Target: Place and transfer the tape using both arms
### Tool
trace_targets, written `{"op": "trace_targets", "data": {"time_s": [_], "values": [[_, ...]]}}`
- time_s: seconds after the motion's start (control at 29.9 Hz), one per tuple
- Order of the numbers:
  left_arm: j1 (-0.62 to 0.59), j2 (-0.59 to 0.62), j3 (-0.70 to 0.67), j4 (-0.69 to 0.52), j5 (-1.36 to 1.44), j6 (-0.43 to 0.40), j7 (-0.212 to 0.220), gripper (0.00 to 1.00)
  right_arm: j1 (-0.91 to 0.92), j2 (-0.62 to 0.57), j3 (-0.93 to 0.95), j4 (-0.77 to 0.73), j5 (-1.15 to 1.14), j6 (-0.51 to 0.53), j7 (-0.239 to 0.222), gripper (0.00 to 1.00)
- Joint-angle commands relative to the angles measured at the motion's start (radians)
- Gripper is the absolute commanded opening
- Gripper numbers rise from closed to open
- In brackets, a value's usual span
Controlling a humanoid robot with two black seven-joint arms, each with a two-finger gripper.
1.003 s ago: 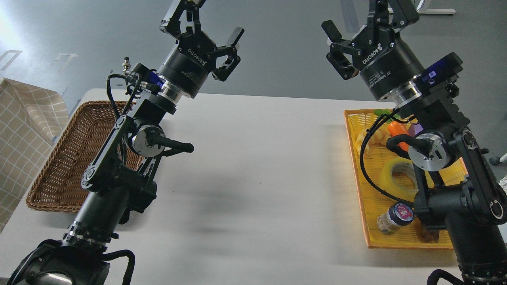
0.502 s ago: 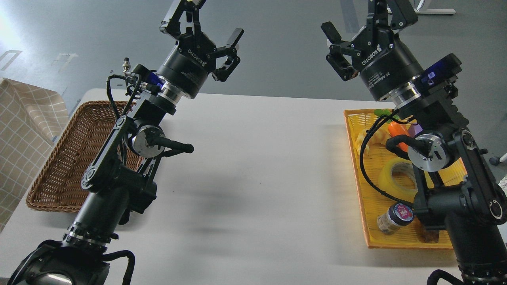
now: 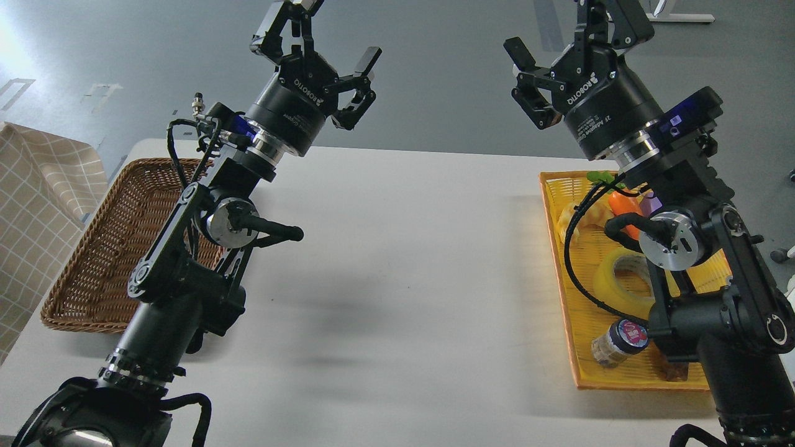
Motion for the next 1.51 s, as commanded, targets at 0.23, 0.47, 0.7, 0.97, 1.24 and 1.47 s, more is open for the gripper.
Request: {"op": "trace_targets", "data": {"time_s": [0.23,0.47,0.7,0.97,1.24,1.47], "values": [[0.0,0.0,0.003,0.001,-0.035,-0.003,0.0,0.98,0.001,0.0,0.002,0.005,0.0,0.0,0.0,1.0],[0.0,0.0,0.003,-0.001,-0.034,-0.002,0.001,0.98,-0.002,0.0,0.008,0.009,0.001,-0.002,0.0,1.0],[-0.001,0.0,0.003,-0.001,-0.034,-0.002,0.001,0.98,-0.002,0.0,0.01,0.011,0.003,0.003,0.001,1.0],[0.0,0.0,0.003,-0.001,-0.034,-0.002,0.001,0.98,0.0,0.0,0.014,0.011,0.003,0.005,0.001,1.0],[-0.001,0.0,0.001,-0.001,-0.034,-0.003,0.001,0.98,0.0,0.0,0.014,0.011,0.003,0.006,0.0,1.0],[-0.004,0.0,0.001,-0.007,-0.035,-0.002,0.001,0.98,0.0,0.0,0.014,0.018,0.003,0.006,0.003,1.0]]}}
